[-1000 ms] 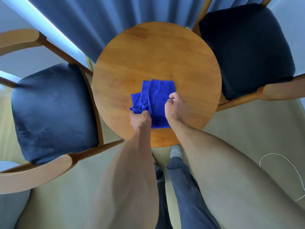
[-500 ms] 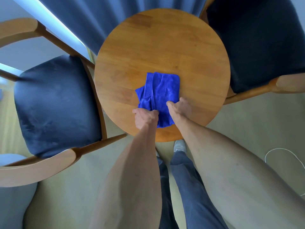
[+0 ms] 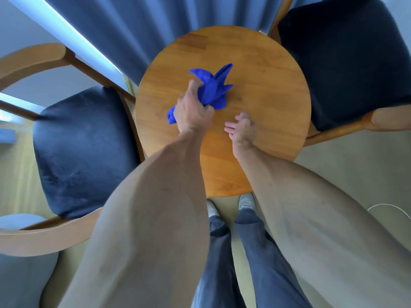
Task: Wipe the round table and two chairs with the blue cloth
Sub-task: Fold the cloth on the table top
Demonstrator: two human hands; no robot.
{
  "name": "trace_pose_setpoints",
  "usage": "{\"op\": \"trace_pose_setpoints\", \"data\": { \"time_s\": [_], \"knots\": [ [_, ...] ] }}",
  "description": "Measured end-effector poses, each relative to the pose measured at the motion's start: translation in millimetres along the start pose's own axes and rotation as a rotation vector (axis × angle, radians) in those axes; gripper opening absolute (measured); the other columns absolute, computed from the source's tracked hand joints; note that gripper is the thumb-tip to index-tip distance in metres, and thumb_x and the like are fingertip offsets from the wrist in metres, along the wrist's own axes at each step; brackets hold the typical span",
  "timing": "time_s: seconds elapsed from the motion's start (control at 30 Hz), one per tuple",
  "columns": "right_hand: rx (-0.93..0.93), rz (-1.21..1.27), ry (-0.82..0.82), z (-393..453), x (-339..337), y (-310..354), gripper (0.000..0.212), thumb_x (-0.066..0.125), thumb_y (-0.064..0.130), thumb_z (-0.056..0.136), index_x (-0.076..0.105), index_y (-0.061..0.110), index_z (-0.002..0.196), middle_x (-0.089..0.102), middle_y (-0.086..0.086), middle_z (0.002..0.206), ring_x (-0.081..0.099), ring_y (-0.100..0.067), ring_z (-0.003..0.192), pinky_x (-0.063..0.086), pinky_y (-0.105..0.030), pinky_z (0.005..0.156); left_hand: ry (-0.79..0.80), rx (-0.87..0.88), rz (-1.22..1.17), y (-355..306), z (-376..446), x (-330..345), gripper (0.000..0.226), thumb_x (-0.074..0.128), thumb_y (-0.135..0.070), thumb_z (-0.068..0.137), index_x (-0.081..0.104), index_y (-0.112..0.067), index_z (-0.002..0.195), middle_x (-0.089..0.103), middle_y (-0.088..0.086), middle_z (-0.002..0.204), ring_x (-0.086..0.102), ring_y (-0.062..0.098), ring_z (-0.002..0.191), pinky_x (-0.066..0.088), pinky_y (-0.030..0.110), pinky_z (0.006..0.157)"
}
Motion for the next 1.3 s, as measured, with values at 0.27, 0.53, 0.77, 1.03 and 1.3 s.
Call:
{"op": "trace_pose_setpoints", "data": {
  "time_s": [0.27,0.53,0.77,1.03,1.3],
  "knots": [
    [0.017,-0.185,-0.007,24.9,-29.7,-9.0,0.050,0.063,0.058,0.083,0.065,0.013,0.104,0.069,0.002,0.094,0.067,-0.011,0.085,0.053,-0.023,0.079,0.436,-0.091,0.031,22.5,-63.8,70.5,0.037,0.051,-0.025,0.077,0.064,-0.022,0.112,0.070,-0.001,0.085,0.064,0.027,0.093,0.049,0.034,0.074],
    [-0.021,-0.737,0.012,21.0,-20.8,-21.0,0.049,0.078,0.052,0.069,0.063,0.012,0.094,0.067,0.000,0.087,0.063,-0.021,0.070,0.052,-0.034,0.073,0.150,-0.631,0.109,72.3,-49.4,62.5,0.039,0.053,-0.019,0.086,0.046,-0.009,0.124,0.045,0.012,0.132,0.042,0.032,0.126,0.041,0.043,0.099],
    [-0.363,-0.775,-0.142,14.6,-9.8,3.7,0.036,0.056,0.012,0.072,0.052,0.019,0.107,0.057,0.005,0.081,0.058,-0.024,0.073,0.042,-0.030,0.066,0.250,-0.596,0.063,83.4,-35.1,64.7,0.016,0.054,-0.025,0.078,0.059,-0.010,0.082,0.067,0.011,0.091,0.061,0.034,0.091,0.049,0.035,0.079],
    [-0.816,-0.915,-0.160,15.2,27.7,57.4,0.043,0.052,0.002,0.085,0.048,0.016,0.125,0.059,-0.007,0.105,0.059,-0.033,0.083,0.038,-0.037,0.063,-0.087,-0.542,-0.419,41.6,-20.3,61.7,0.013,0.045,-0.011,0.081,0.040,-0.009,0.093,0.048,0.000,0.071,0.048,0.029,0.067,0.042,0.038,0.064],
    [-0.684,-1.285,-0.280,15.9,-1.3,-4.1,0.067,0.054,0.004,0.079,0.038,0.019,0.142,0.041,-0.016,0.141,0.040,-0.033,0.127,0.032,-0.044,0.096,0.113,-0.747,-0.171,79.8,-77.0,78.4,0.029,0.052,-0.030,0.076,0.050,-0.011,0.098,0.060,0.005,0.085,0.061,0.034,0.087,0.048,0.038,0.074]
  ]
}}
Point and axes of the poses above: each hand's wrist, its own z-axis towards the middle knuckle, its own x-axis out of the palm, y = z × x, the point moved 5 cm from there along z, towards the middle knuckle
